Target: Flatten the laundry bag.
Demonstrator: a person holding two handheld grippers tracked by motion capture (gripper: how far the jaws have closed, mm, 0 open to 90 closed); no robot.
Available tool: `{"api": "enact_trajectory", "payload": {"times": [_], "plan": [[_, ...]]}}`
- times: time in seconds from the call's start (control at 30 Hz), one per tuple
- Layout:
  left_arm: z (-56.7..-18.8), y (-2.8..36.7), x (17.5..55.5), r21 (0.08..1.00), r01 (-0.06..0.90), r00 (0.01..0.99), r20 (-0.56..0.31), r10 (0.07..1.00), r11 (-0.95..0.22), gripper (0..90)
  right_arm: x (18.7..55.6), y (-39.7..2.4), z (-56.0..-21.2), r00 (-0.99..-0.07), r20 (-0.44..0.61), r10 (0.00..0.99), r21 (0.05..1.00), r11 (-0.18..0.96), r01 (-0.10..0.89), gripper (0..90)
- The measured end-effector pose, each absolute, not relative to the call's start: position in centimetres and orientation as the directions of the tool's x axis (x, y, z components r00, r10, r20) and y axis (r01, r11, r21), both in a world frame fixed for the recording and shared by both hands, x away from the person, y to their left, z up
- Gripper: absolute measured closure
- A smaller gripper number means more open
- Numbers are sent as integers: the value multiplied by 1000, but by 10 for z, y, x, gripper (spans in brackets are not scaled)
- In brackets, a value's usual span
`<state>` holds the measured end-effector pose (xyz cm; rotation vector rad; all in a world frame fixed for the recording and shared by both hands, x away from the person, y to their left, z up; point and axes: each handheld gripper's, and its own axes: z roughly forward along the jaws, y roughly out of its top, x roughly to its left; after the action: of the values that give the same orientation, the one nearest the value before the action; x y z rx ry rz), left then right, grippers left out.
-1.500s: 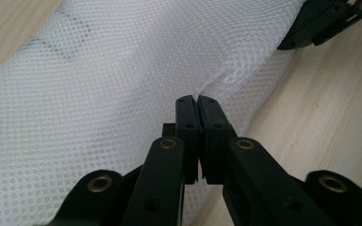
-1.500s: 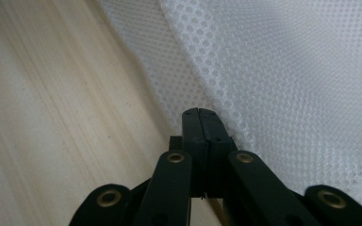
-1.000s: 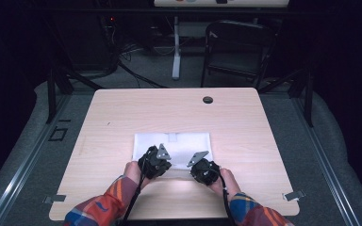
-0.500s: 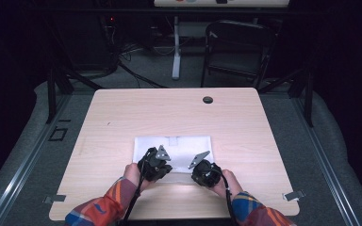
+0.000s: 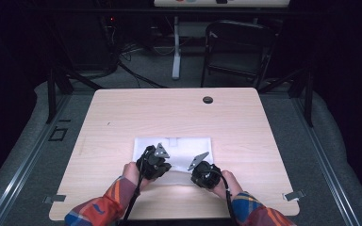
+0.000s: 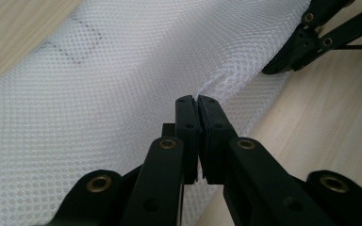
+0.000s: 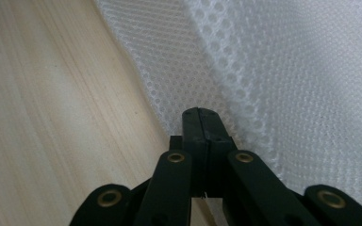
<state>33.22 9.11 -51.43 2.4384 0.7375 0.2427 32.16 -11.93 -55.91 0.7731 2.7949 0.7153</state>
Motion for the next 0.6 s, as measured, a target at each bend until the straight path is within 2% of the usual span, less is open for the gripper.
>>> {"api": "enact_trajectory", "payload": {"times": [0.6], "plan": [[-498, 97, 352, 617, 471, 800, 1, 600, -630, 876, 321, -119, -559, -864, -11, 504, 484, 759, 436, 900]]}}
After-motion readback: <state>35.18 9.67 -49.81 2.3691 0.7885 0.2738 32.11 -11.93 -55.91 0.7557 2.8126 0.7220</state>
